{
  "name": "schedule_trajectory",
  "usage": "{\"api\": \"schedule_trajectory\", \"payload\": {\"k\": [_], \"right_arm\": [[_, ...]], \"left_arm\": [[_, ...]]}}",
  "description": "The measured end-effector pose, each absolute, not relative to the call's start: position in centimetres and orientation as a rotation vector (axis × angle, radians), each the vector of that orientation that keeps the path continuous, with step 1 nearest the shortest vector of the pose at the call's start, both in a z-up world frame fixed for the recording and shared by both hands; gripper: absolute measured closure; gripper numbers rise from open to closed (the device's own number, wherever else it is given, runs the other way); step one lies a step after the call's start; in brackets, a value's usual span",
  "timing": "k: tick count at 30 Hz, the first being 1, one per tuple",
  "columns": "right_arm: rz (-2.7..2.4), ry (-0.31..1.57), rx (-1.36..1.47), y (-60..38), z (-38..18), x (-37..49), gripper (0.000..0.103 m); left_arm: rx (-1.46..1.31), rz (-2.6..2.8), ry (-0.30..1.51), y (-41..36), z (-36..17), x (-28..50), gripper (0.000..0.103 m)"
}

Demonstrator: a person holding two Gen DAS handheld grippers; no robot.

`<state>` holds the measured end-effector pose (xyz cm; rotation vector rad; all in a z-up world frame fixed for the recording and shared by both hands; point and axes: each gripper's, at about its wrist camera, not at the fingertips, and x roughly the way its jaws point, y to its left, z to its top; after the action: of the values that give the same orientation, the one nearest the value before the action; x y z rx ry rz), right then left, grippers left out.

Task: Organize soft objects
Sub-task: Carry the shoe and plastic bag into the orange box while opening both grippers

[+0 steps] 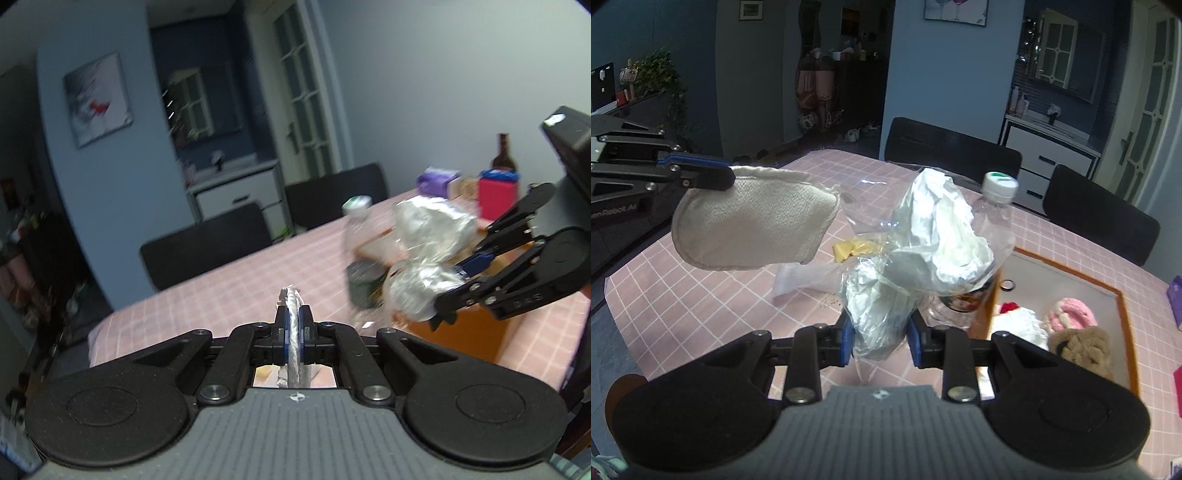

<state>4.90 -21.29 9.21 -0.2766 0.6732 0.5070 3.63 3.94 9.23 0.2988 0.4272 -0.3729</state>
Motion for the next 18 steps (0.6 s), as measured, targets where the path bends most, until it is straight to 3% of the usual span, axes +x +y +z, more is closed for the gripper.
{"api": "schedule_trajectory", "payload": {"k": [9,18], "right_arm": [[0.394,0.735,-0.318,-27.3,12.6,4.0,0.074],[0.276,0.927,-0.315,-33.5,10.1,6.1,0.073]], "left_arm": [[0.304,-0.546,0.304,-2.5,12.3,3.3,0.098],[0.250,-0.743,0.302,-10.2,12.5,6.9,0.098]]}}
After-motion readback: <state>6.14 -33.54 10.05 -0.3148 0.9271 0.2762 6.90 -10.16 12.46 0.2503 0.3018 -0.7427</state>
